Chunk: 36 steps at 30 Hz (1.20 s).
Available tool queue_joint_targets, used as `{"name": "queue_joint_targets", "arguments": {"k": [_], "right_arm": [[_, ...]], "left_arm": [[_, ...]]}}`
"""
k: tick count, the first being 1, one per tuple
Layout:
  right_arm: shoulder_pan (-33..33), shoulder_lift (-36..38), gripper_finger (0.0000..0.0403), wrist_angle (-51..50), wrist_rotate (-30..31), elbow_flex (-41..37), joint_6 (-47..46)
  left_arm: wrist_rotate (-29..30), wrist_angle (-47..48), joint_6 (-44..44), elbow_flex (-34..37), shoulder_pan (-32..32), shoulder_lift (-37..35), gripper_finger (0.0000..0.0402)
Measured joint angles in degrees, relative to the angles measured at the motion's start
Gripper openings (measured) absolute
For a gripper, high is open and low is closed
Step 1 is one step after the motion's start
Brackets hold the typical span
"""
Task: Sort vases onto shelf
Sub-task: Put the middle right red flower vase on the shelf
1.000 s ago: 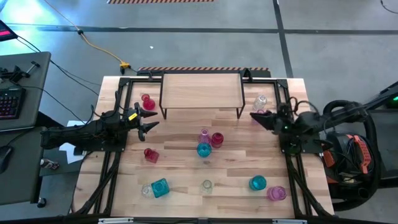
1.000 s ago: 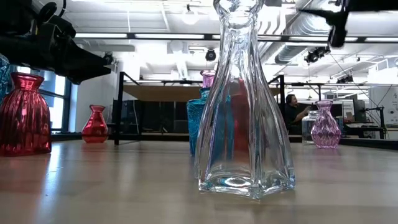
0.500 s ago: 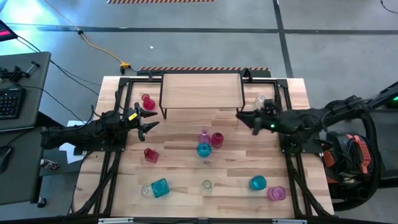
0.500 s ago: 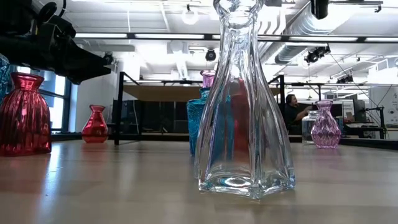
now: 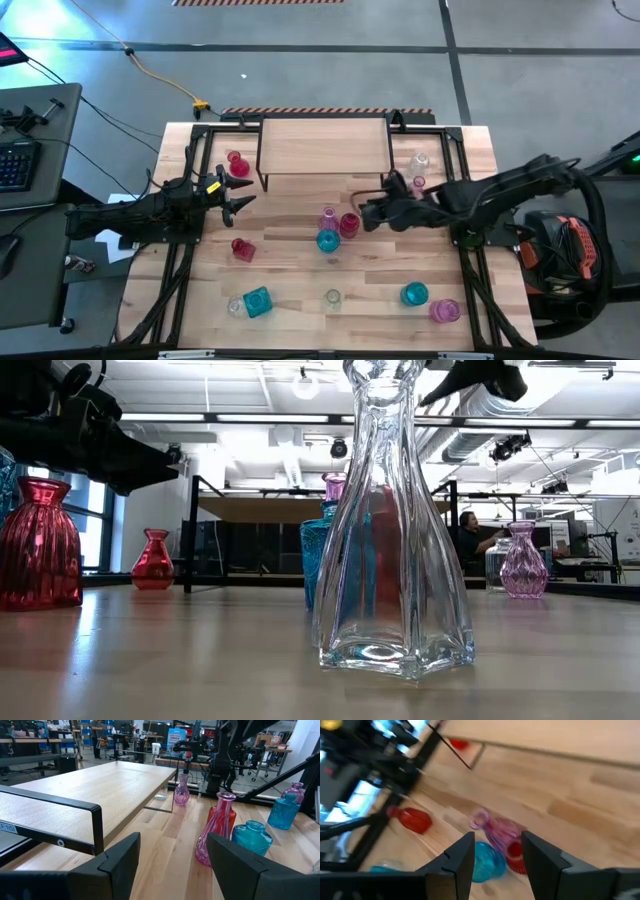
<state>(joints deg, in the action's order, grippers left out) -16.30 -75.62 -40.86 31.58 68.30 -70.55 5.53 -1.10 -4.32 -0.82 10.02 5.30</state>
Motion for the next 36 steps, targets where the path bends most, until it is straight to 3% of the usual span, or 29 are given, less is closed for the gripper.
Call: {"name": "queue_joint_targets", "arguments": {"k": [11, 36], "right_arm": [[4.37, -8.46, 0.0142, -2.04, -10.84, 0.77, -2.99], [6.3, -15.25, 0.0142, -2.18, -12.48, 0.8, -2.55]], "left_arm": [[0.0, 0.0, 0.0, 0.0, 0.01, 0.0, 0.0221], [-0.01, 0.02, -0.02, 0.0, 0.02, 0.0, 0.0221]]}}
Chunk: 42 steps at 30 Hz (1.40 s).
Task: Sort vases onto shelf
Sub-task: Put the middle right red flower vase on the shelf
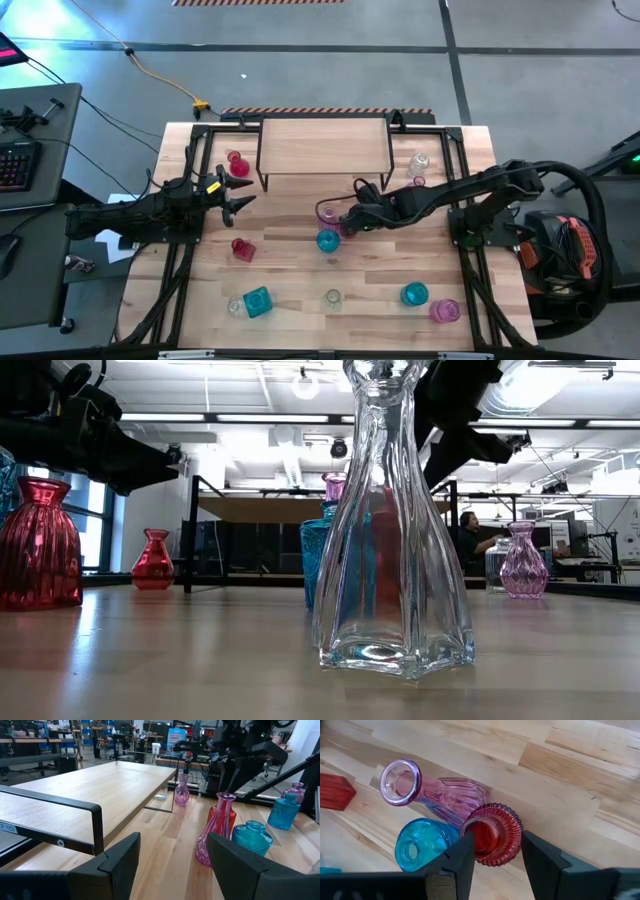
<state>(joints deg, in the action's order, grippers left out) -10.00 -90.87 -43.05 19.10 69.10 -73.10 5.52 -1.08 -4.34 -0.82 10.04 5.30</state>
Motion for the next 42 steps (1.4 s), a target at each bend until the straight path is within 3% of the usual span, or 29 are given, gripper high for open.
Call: {"name": "queue_joint_targets", "arguments": {"k": [13, 26, 42], "right_arm": [[1.4, -1.7, 0.0137, 0.59, -1.19, 0.0, -0.17], [1.77, -1.63, 0.0009, 0.63, -1.6, 0.11, -0.18], [1.77, -0.72, 0.0002, 0.26, -3.38, -0.07, -0.5]], "left_arm": [[0.0, -0.02, 0.02, 0.0, -0.02, 0.0, 0.0221], [0.01, -0.02, 0.02, 0.0, -0.01, 0.0, 0.0221], [0.0, 0.0, 0.0, 0.0, -0.02, 0.0, 0.0221]]}}
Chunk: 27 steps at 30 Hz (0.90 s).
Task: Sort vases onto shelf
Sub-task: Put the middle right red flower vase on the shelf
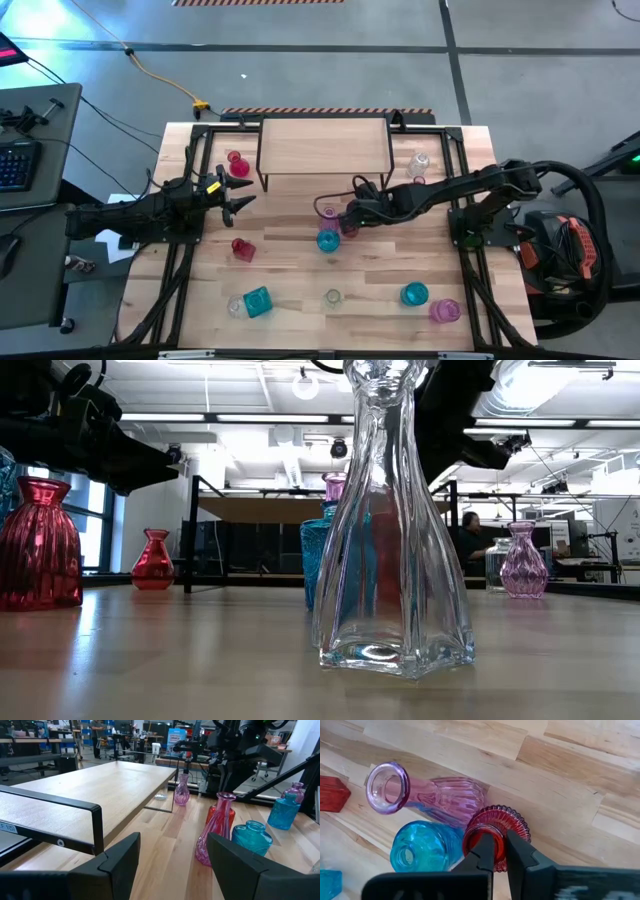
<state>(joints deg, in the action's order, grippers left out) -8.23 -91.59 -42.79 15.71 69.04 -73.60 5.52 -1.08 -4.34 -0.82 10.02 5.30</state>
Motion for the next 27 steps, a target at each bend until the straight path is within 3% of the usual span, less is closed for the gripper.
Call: {"name": "queue_joint_targets", "arguments": {"k": [11, 19, 27], "right_arm": [[0.0, 0.07, 0.0, -1.64, -2.81, 2.01, -1.08], [0.83, 0.09, 0.0, -9.79, -2.57, 10.13, 0.62], [3.35, 0.11, 0.0, -16.39, -3.09, 20.78, 8.27]], "left_arm": [[0.01, -0.02, 0.01, 0.0, 0.02, -0.01, 0.0221], [0.0, -0.01, 0.02, 0.0, 0.02, 0.0, 0.0221], [0.02, 0.0, 0.02, 0.0, 0.02, -0.02, 0.0221]]}}
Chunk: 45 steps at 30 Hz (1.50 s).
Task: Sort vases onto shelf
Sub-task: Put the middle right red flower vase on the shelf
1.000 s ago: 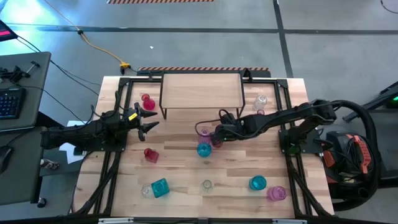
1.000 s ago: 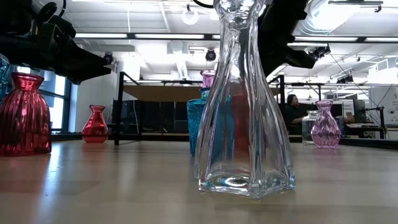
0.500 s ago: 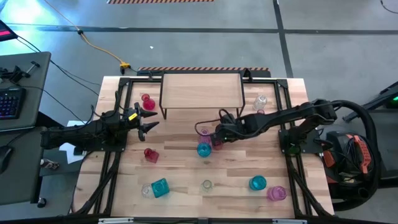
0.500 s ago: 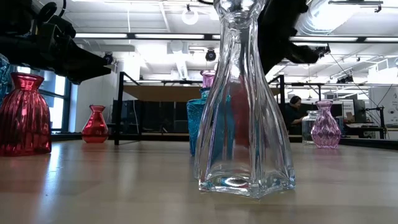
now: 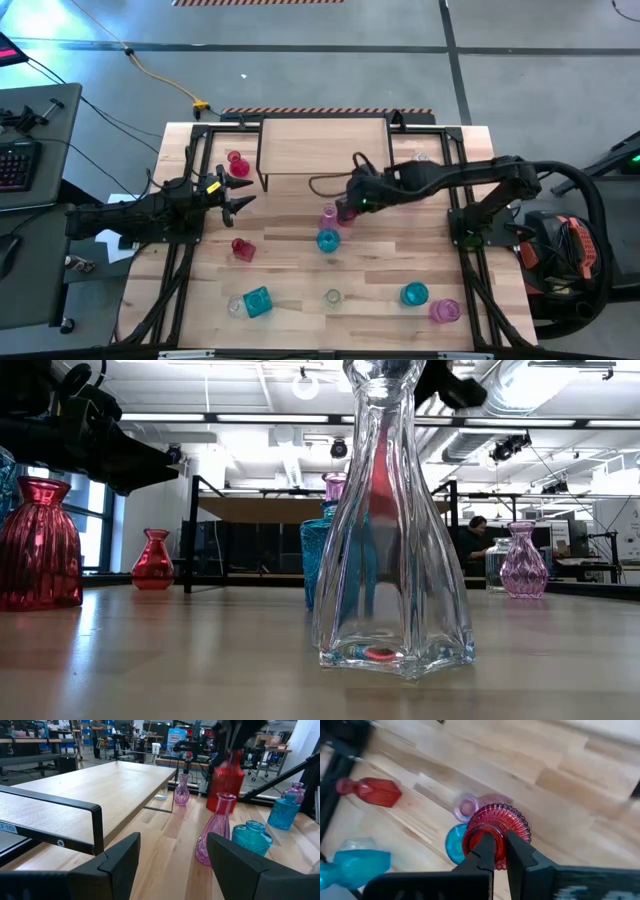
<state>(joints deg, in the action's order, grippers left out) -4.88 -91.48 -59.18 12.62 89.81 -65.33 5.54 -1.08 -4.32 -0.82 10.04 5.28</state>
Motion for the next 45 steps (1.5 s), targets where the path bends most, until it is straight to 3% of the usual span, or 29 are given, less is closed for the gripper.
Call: {"name": "queue_joint_targets", "arguments": {"k": [11, 19, 33, 45], "right_arm": [[7.51, 0.02, 0.0, -13.29, -0.81, 17.49, 12.1], [18.01, 0.08, 0.0, -20.3, -2.41, 26.02, 22.0], [40.23, -1.52, 0.0, -18.43, -11.67, 27.53, 35.6], [43.88, -7.77, 0.0, -17.71, -15.52, 27.46, 41.64]], "left_arm": [[0.0, 0.0, 0.0, 0.0, 0.0, 0.0, 0.0221], [-0.02, -0.01, -0.01, 0.0, -0.01, 0.02, 0.0221], [-0.02, 0.0, -0.01, 0.0, -0.02, 0.01, 0.0221], [0.0, 0.0, -0.01, 0.0, 0.0, 0.0, 0.0221]]}}
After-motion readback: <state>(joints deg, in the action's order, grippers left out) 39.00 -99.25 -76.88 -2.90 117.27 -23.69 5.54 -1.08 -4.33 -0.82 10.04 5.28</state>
